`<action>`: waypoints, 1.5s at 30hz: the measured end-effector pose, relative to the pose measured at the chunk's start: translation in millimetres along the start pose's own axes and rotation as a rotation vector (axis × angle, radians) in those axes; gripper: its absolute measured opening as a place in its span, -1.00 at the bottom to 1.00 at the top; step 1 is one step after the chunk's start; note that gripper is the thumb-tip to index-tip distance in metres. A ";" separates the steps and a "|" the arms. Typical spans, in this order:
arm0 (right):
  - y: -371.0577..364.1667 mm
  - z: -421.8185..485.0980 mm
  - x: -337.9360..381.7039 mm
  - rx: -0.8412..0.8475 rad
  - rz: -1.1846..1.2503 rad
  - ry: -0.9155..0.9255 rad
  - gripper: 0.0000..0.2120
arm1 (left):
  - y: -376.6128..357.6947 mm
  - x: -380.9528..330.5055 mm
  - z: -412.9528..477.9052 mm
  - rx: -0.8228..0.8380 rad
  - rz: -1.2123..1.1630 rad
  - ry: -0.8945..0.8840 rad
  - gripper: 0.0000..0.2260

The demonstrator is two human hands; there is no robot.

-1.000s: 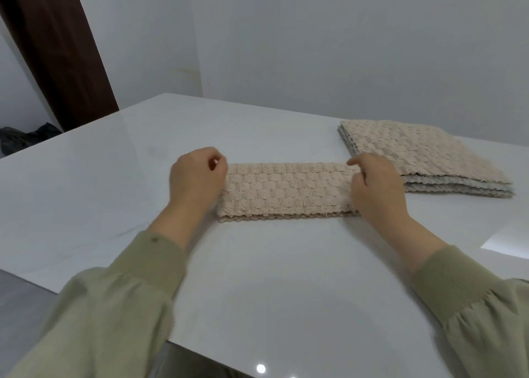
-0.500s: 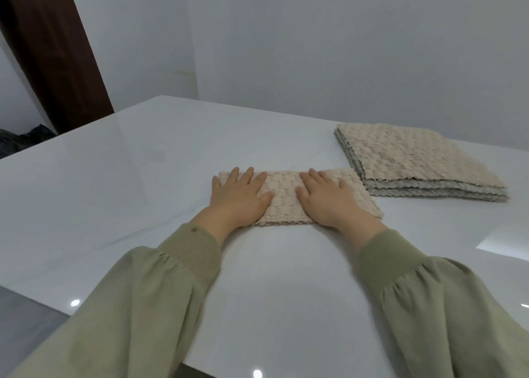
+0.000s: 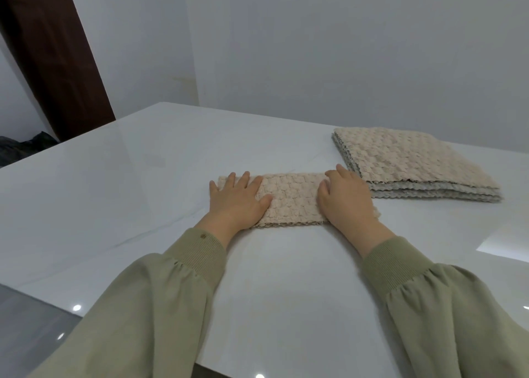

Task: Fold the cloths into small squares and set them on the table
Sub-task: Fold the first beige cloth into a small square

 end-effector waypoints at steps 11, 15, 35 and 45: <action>6.8 -36.5 10.9 0.017 -0.076 0.152 -0.73 | 26.9 15.9 -6.4 -0.267 -0.315 -0.024 -0.59; 2.9 -15.5 -6.7 0.090 0.054 0.093 -0.74 | 41.1 20.7 -18.5 -0.177 -0.558 -0.054 -0.60; 8.5 -23.1 -23.8 0.428 0.134 0.085 -0.52 | 3.2 -44.8 -43.9 0.018 -0.079 -0.319 -0.49; 32.4 -88.9 16.8 0.409 0.039 0.129 -0.48 | 1.3 -42.1 -60.8 0.115 -0.006 -0.440 -0.40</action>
Point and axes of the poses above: each hand's wrist, its own z-axis towards the middle knuckle, its own y-axis out of the back of the hand, x = y × z, the point moved 3 cm from there along z, towards the middle knuckle, and after that the axes turned 3 degrees about -x, right-handed, at the moved point
